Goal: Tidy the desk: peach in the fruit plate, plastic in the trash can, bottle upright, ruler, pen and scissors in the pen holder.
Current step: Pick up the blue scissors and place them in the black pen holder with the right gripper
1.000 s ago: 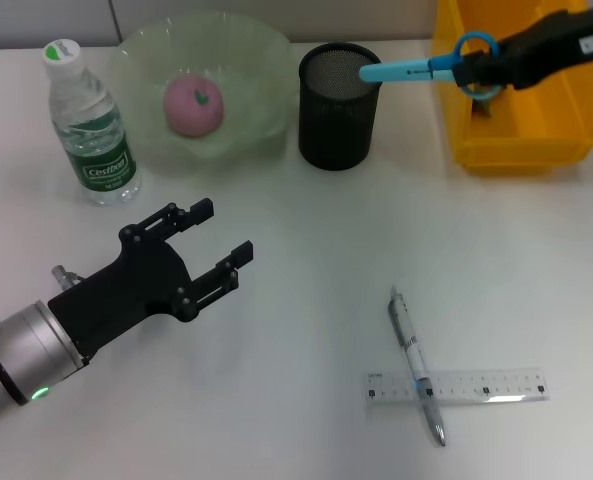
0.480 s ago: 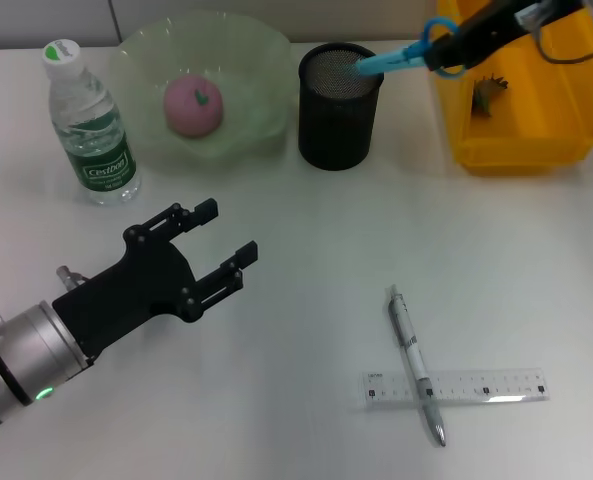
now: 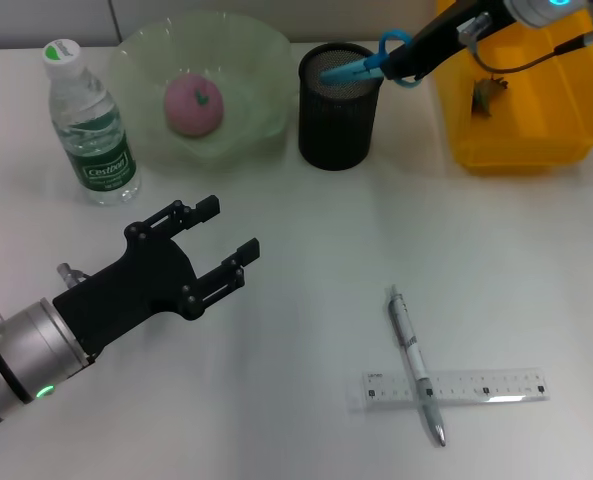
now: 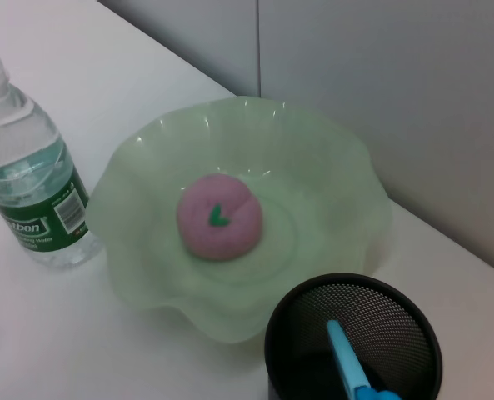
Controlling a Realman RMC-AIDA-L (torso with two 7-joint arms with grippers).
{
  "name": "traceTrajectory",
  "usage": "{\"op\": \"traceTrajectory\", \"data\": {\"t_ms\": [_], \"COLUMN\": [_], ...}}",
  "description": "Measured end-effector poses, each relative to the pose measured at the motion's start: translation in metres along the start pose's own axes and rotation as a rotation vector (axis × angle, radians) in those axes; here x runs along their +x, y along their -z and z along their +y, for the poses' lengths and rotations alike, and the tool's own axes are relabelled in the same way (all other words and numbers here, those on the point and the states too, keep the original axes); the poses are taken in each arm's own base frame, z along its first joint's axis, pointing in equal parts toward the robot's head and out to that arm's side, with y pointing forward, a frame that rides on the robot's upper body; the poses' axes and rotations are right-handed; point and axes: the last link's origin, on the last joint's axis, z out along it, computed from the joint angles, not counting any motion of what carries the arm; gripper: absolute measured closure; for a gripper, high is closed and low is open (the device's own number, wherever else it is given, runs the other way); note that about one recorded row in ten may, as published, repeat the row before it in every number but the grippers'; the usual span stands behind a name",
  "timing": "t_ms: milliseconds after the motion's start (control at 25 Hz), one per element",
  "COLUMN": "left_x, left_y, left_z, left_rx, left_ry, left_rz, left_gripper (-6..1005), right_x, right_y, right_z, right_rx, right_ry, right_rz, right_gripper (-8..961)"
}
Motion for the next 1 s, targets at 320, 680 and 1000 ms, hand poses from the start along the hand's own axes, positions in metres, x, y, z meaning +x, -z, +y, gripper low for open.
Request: {"op": "traceTrajectory", "data": {"t_ms": [320,680,1000], "left_x": [0.0007,0.0014,0.0008], "left_y": [0.0003,0.0014,0.0022], "left_z": [-0.0003,-0.0002,0.0002], "left_rx": [-0.001,-0.003,-0.002], "left_ry": [-0.002,-0.003,0.000], "left_rz": [0.003,0.008,0.007], "left_gripper": [324,323,323], "right_x": [-0.0008,-0.0012,-0.0015], "right_y": [-0.0058,-0.0061,-0.0061], "right_z": [0.0024,0.0024,0.0016], "right_rx": [0.000,0.001,0.006], "right_ry": [0.007,0.007,0.008], "right_rz": [0.009,0.007,0.003], "right_gripper": [885,860,838]}}
